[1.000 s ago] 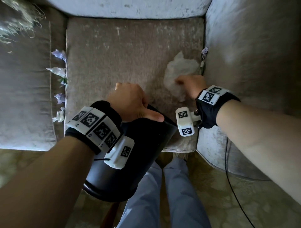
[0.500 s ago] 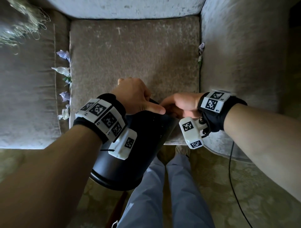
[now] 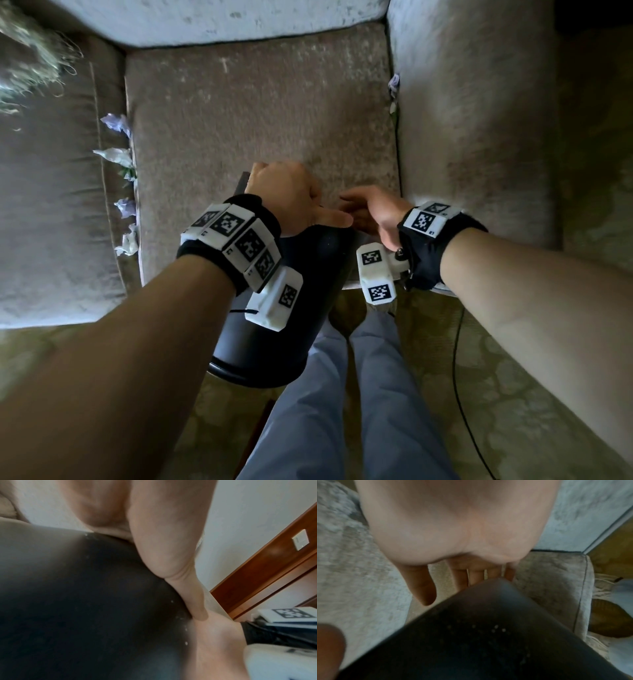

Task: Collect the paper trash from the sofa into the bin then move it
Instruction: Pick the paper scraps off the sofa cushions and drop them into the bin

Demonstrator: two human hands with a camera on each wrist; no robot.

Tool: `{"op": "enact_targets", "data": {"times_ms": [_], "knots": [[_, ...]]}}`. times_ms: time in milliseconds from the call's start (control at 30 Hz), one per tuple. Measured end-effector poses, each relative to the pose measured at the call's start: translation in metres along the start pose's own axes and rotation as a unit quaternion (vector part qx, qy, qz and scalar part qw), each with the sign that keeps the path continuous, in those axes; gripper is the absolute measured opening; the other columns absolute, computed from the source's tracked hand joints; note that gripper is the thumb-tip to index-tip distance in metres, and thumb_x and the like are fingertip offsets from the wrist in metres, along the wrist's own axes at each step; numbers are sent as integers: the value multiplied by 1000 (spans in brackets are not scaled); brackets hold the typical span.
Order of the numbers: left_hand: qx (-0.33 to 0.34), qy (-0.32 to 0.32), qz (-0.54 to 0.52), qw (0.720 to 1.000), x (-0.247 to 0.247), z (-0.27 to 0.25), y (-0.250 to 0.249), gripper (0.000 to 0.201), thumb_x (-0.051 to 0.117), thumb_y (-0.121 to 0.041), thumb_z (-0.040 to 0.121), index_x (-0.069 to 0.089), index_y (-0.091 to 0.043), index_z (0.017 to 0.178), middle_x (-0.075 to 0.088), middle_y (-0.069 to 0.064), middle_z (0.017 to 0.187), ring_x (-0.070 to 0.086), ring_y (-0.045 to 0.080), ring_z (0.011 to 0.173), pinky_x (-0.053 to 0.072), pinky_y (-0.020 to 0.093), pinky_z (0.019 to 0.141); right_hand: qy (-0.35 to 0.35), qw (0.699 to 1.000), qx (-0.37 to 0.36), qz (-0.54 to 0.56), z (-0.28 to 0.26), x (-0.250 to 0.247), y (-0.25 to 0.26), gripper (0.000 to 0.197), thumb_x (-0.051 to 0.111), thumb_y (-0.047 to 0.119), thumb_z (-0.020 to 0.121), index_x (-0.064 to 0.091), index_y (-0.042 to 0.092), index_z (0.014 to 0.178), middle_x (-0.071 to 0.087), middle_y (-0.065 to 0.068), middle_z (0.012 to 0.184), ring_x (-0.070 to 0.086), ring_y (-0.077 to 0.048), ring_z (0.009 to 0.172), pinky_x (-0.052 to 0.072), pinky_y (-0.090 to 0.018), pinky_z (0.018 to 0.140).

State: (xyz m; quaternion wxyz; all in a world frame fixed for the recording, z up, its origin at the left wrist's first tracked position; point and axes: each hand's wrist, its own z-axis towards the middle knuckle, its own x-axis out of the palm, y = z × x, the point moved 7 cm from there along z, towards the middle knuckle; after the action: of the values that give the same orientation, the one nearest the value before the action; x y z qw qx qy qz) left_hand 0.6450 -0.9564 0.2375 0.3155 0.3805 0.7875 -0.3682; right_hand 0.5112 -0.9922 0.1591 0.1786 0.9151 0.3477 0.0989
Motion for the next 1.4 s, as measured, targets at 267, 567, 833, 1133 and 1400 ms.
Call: {"op": "enact_targets", "data": {"times_ms": [267,567,833,1133,1400], "knots": [[-17,7,-34,999,0,1,7,71,72,-76,55,39,-14,46,38,-1,45,40,15,45,28,25,46,-133,986,-7,-100,20,-51,-27,37,46,16,95,56,18,131,55,-14,135,56,-33,120,48,-39,96],[-22,71,-64,995,-8,10,23,66,73,-72,57,49,-11,55,44,4,54,46,17,53,33,26,51,-203,971,61,115,44,-59,-50,59,46,43,98,43,6,143,44,-17,147,44,-34,134,33,-43,113],[-41,99,-99,989,-23,18,33,63,80,-66,55,54,-9,58,45,7,56,44,19,53,34,30,49,-161,976,-17,146,131,-91,-10,72,68,73,45,74,34,106,67,-3,123,63,-31,111,42,-52,105],[-39,65,-99,992,-69,49,36,67,76,-70,53,50,-9,55,41,6,53,41,19,52,30,31,49,-147,983,-52,98,112,-70,93,67,69,62,53,73,27,110,71,-7,116,66,-29,108,46,-47,104],[-68,100,-123,985,-67,88,40,61,81,-63,58,48,-11,52,38,3,50,39,18,50,30,29,47,-160,978,7,132,175,-91,107,104,67,69,47,52,23,138,48,-12,146,45,-33,133,29,-54,113]]}}
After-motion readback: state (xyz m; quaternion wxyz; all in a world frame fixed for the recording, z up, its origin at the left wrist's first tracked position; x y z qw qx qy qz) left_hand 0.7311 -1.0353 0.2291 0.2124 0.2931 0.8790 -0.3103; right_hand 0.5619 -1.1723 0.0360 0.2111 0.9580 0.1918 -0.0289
